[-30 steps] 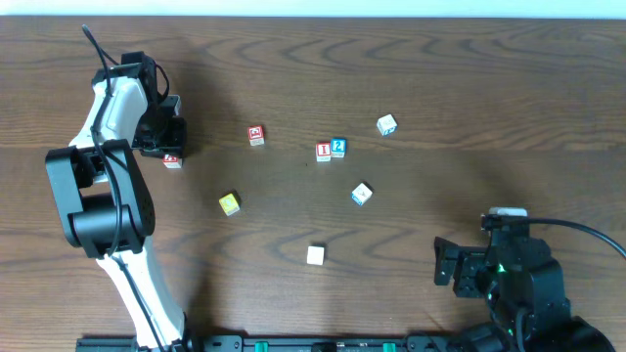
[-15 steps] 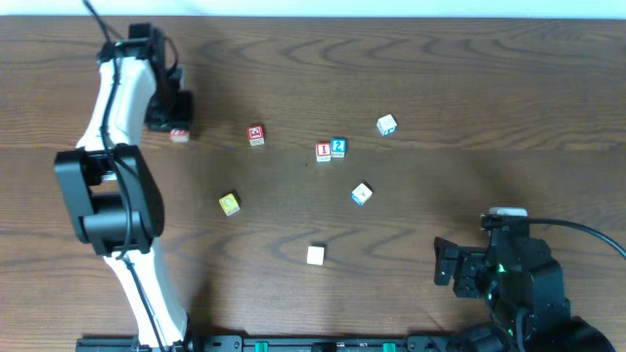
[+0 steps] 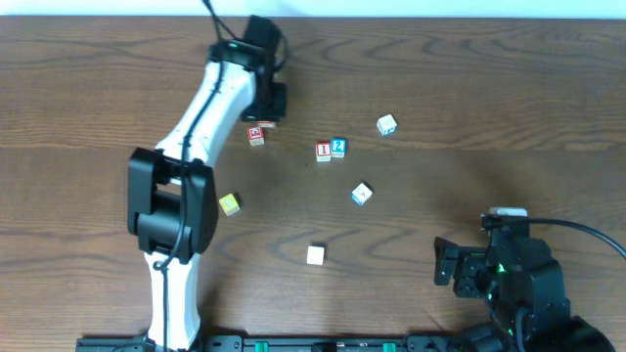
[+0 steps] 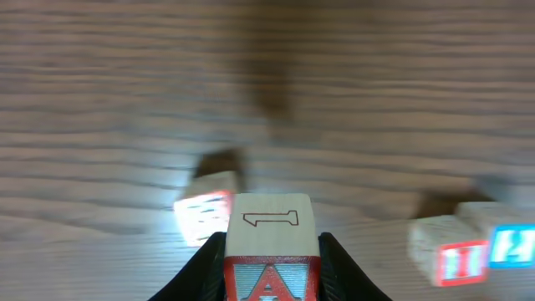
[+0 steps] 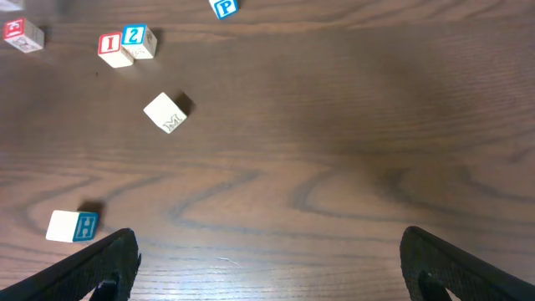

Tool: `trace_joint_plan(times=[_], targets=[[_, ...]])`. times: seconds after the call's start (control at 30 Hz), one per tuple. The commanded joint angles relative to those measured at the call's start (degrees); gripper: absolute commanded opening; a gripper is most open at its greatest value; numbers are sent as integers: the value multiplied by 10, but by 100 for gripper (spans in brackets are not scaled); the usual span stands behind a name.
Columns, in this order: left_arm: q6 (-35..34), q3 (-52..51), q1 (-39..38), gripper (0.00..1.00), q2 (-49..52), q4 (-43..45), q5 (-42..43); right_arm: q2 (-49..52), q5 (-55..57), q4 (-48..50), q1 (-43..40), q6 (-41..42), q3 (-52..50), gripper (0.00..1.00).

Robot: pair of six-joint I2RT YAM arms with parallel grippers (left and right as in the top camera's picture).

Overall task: Spell out Ai2
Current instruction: 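Carry the A block right and lower it left of the I block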

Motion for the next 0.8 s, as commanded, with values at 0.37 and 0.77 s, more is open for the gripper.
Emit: trace_joint_plan(times=[0.37,0.77], targets=[[-82,-12,-47,6,29,37,21,-1,4,0,-4,-6,1,99],[-110,-12,-82,6,84,35,17,-1,4,0,-4,-6,1,99]])
